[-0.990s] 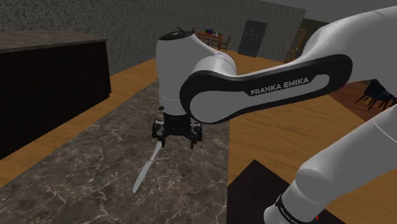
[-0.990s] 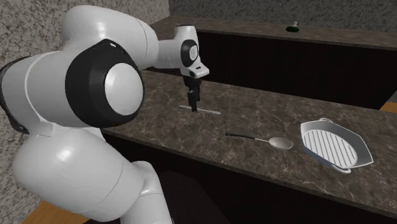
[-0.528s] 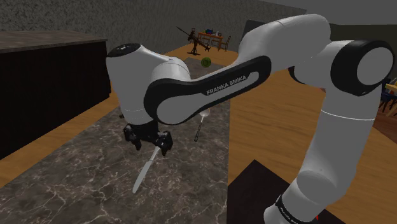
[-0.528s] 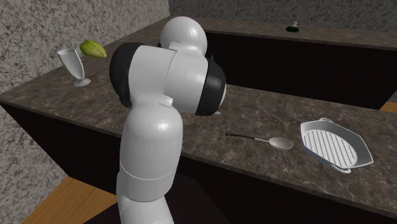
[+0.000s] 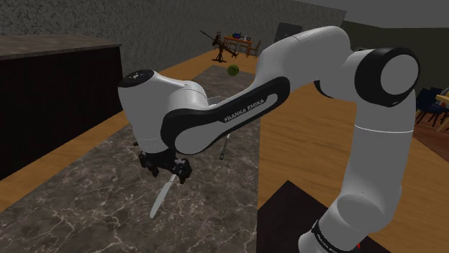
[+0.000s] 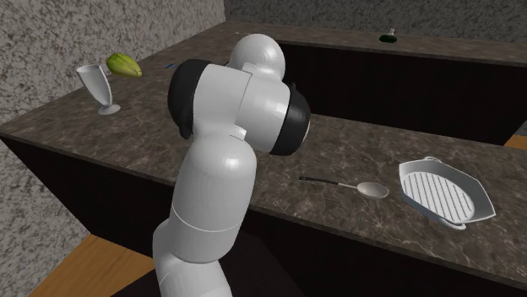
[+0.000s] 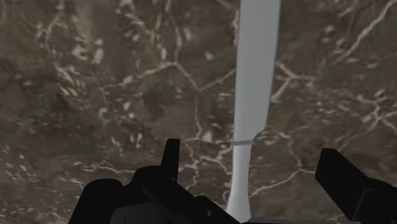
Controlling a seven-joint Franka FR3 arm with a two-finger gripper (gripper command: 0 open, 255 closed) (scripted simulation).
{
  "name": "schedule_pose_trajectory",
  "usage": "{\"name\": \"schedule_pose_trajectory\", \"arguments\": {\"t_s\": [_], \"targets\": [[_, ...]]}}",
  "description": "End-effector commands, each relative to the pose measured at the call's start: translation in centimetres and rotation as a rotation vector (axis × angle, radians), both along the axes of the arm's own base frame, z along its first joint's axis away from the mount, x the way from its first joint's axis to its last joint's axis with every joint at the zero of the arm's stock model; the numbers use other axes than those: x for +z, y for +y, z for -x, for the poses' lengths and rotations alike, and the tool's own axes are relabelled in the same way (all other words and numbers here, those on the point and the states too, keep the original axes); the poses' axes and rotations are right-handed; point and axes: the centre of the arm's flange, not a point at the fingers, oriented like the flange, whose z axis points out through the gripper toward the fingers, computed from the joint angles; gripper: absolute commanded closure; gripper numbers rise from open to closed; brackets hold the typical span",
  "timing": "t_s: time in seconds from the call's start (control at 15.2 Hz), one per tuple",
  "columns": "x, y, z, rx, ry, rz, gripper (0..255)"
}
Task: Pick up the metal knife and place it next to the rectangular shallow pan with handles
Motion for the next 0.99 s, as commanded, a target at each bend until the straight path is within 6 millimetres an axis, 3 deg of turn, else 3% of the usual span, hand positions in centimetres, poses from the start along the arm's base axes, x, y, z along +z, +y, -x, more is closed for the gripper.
{"name": "schedule_pose_trajectory", "arguments": {"t_s": [0.0, 0.46, 0.53, 0.92], "targets": [[-0.74, -0.09, 0.05, 0.0, 0.0, 0.0, 0], [-0.73, -0.09, 0.05, 0.0, 0.0, 0.0, 0], [-0.73, -0.09, 0.05, 0.0, 0.0, 0.0, 255], [-0.49, -0.25, 0.18, 0.0, 0.0, 0.0, 255]]}}
